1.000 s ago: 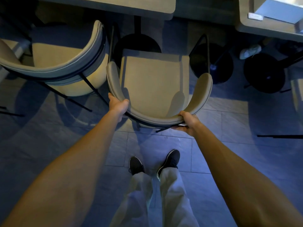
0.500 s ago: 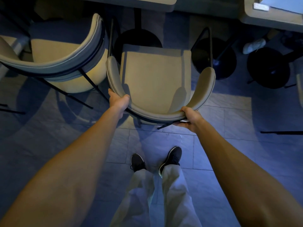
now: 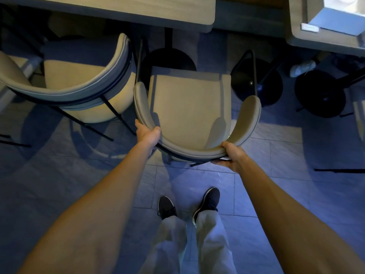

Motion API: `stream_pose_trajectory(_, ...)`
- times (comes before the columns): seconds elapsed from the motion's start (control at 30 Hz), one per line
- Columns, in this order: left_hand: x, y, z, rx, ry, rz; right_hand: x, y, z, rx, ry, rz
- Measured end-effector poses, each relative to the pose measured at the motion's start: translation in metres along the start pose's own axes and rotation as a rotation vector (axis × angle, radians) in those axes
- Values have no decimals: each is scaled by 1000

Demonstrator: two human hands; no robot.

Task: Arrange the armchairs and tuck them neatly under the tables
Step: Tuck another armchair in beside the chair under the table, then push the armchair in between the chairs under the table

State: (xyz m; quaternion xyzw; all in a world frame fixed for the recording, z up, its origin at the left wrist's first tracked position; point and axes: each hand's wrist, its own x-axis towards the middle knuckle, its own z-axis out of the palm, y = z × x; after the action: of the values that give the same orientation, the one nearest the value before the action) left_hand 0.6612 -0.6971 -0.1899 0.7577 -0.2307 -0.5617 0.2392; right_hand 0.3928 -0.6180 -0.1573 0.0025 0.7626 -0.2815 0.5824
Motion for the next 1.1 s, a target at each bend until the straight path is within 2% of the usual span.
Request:
stream_pose_trajectory(0.23,-21,6,-2,59,-17,-28,-1,-2,-2,-25,-10,38)
stream_pose_trajectory(0.33,-39,0,-6,54,-25,-31,-2,1,-6,-138,10,39)
stream_pose_trajectory(0.67,-142,-17,-9,-75,25,53,-44,8,-16,-497,-32,-124)
stream_pose_trajectory(0.83,-172,-19,-38,-112,18,71,-77,15,-7,-562,-78,-228)
stream_pose_trajectory(0.93,-180,-26,-66,-43,8,124,-100,20,12,-581,-133,-288)
stream_pose_trajectory(1.03,-183,-30,-100,187,-75,228,-121,25,39,-605,-197,-334)
stream_pose_trajectory(1.1,-181,-29,-127,251,-71,262,-135,28,61,-622,-219,-373)
